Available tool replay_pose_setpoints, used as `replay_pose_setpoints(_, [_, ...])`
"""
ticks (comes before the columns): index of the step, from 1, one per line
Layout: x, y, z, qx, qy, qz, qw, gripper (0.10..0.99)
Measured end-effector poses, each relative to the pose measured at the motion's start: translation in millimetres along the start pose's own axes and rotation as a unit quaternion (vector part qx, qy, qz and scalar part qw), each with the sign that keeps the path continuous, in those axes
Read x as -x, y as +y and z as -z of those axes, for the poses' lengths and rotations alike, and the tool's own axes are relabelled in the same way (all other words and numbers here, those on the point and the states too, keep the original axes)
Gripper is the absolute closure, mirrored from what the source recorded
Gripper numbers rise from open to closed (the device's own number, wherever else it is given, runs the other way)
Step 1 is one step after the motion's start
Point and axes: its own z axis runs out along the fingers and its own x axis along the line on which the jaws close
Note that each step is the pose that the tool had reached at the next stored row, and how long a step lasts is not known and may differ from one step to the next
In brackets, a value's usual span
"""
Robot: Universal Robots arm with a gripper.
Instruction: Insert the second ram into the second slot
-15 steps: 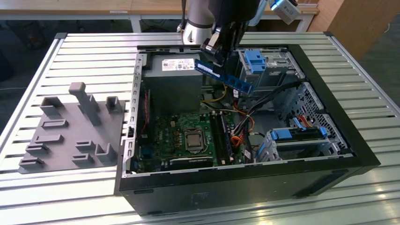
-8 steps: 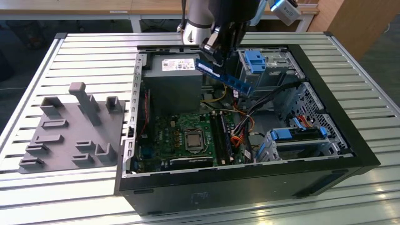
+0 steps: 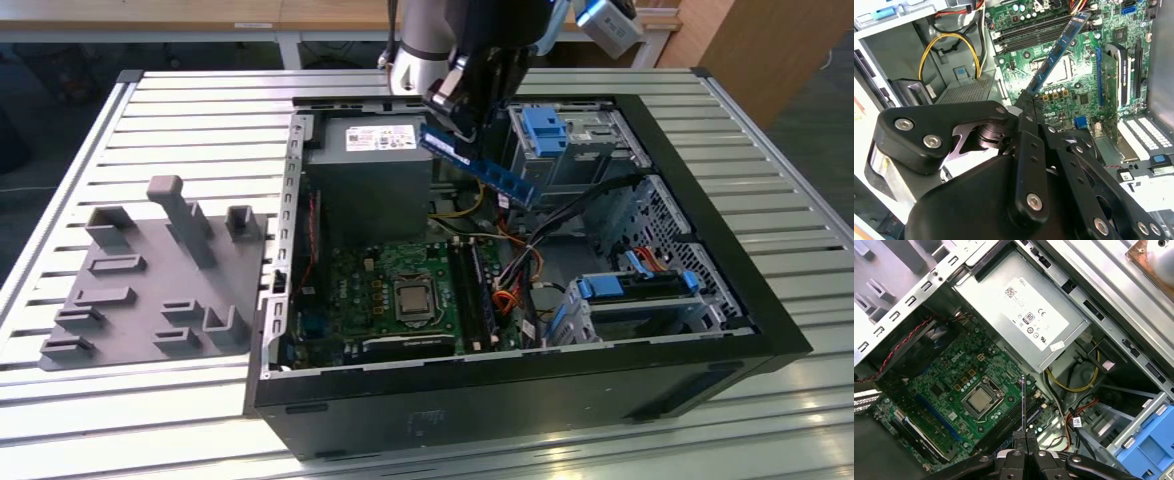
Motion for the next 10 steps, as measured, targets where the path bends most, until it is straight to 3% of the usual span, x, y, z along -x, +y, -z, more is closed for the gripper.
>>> replay_pose_setpoints(10, [0.0,0.0,-0.1,-0.0003,-0.001,-0.027,0.9996,0.973])
